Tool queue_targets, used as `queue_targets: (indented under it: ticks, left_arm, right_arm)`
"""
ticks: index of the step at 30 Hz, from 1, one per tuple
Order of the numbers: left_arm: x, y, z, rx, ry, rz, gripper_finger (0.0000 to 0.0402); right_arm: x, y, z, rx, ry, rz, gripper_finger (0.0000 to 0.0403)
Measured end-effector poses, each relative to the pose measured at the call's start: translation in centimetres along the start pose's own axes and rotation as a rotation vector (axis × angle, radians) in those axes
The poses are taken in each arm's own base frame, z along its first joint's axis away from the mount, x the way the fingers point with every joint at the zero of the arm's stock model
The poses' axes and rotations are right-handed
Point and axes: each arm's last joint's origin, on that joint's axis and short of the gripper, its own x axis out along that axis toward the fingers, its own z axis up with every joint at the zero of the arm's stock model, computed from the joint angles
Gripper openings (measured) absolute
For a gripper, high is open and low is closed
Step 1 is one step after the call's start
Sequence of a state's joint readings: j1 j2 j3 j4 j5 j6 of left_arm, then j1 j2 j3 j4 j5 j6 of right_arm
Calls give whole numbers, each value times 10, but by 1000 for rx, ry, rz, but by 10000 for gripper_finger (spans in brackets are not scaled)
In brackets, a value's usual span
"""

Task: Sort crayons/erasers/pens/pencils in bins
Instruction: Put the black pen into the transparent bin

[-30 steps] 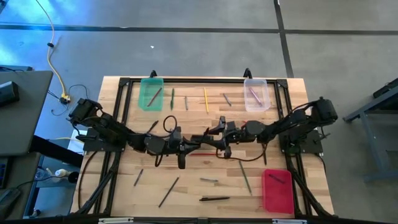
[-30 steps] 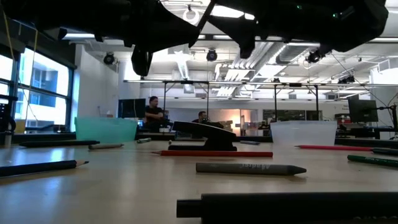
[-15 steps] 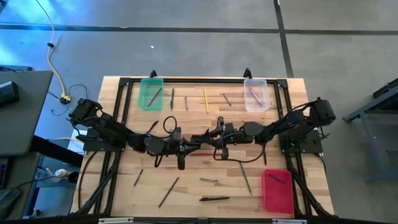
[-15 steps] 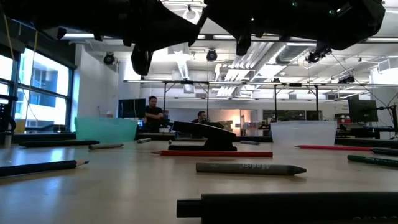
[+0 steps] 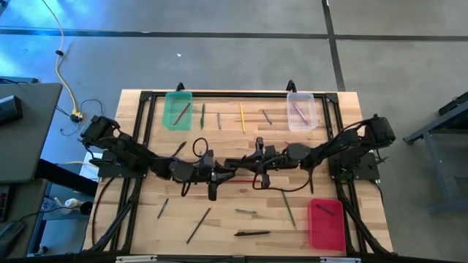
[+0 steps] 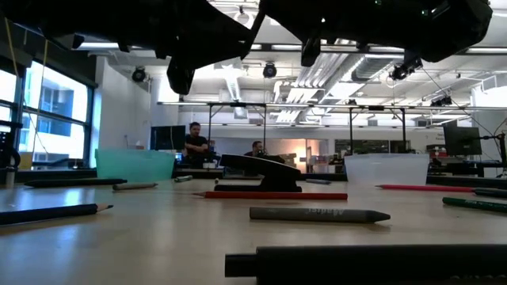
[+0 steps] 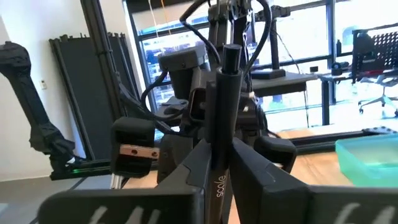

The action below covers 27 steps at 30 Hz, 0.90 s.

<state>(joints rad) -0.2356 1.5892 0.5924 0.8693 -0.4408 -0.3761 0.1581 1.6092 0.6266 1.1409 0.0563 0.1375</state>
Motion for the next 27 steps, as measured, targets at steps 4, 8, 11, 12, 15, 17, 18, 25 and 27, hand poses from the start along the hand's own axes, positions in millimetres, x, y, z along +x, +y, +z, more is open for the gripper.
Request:
queue_targets:
  ticks: [4, 8, 11, 12, 15, 17, 18, 25, 27]
  left_arm:
    - [-3, 3, 7, 38, 2, 6, 107]
    - [-13, 11, 16, 89, -5, 49, 116]
    - [-22, 20, 22, 121, -24, 66, 115]
    - [-25, 23, 23, 131, -28, 65, 113]
    - [-33, 33, 24, 144, -29, 63, 100]
    - [-38, 41, 19, 153, -12, 74, 86]
    - [-40, 45, 18, 155, -4, 80, 78]
    - [-47, 71, 7, 145, 14, 86, 19]
    - [-49, 75, 5, 137, 10, 86, 6]
  right_arm:
    - [-2, 0, 8, -35, -25, -5, 19]
    - [-7, -10, 23, -46, -18, -65, 18]
    - [-15, -23, 36, -55, 27, -171, 18]
    - [-18, -28, 40, -56, 44, -205, 18]
    - [-32, -45, 56, -49, 104, -310, 17]
    - [-43, -59, 66, -49, 177, -410, 17]
    - [-49, -67, 72, -51, 223, -473, 17]
    - [-89, -131, 113, -20, 532, -921, 17]
    - [-99, -151, 120, -6, 592, -1015, 17]
